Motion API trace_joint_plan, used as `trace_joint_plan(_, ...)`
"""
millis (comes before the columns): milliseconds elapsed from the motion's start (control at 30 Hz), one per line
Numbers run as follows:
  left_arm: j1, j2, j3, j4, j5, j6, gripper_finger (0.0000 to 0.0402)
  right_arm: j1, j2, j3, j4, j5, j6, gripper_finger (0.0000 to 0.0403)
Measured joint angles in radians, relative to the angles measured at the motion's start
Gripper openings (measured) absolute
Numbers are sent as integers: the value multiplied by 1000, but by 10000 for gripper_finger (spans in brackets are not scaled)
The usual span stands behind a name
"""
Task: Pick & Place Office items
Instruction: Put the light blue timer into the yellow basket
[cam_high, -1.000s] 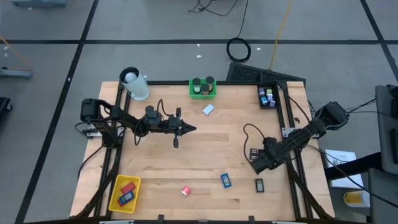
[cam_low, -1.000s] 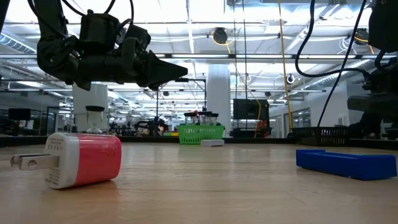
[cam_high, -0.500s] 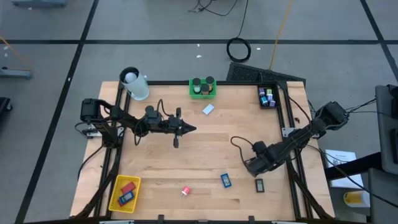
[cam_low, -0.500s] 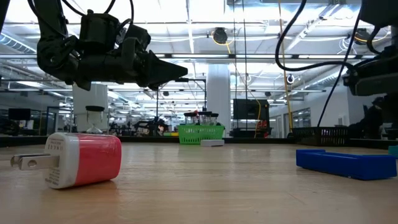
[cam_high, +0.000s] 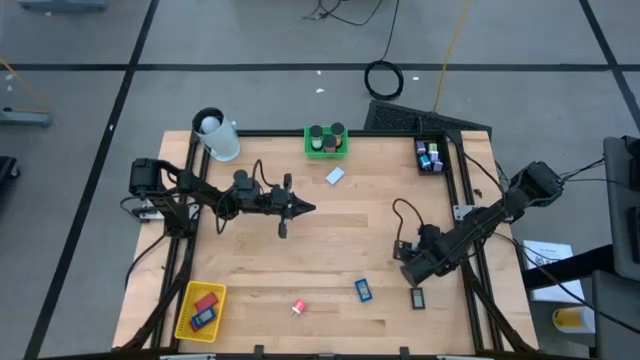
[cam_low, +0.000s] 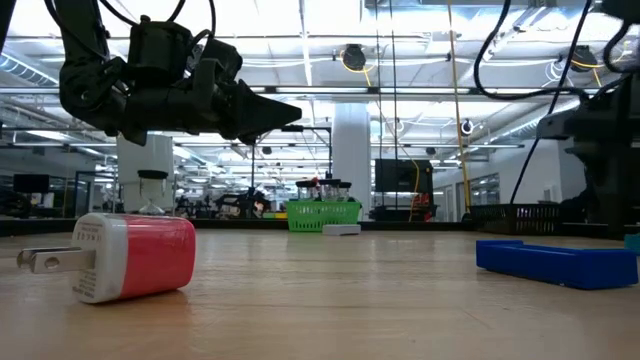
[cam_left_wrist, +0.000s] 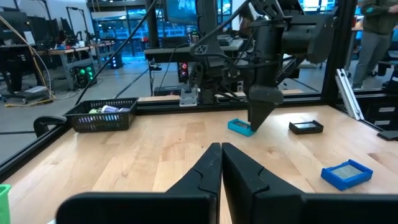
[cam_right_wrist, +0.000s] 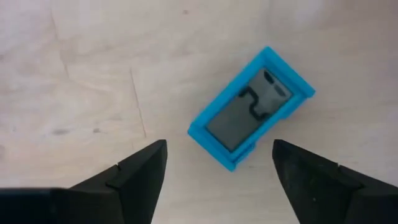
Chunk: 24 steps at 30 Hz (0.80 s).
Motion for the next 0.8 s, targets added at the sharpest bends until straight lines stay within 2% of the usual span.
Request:
trace_joint_plan(300,0,0,0,0,0,0,4,-50,52,0,-40,-78,6,277)
trace_joint_plan(533,0,0,0,0,0,0,21,-42,63,0,-45,-97,-10,274)
trace_joint_plan(667,0,0,1,0,0,-1,8,-42,63,0,-66,-96,-19,247)
trace_joint_plan(800,0,0,1,0,0,-1,6,-42,63,-8,-65,-96,-12,199)
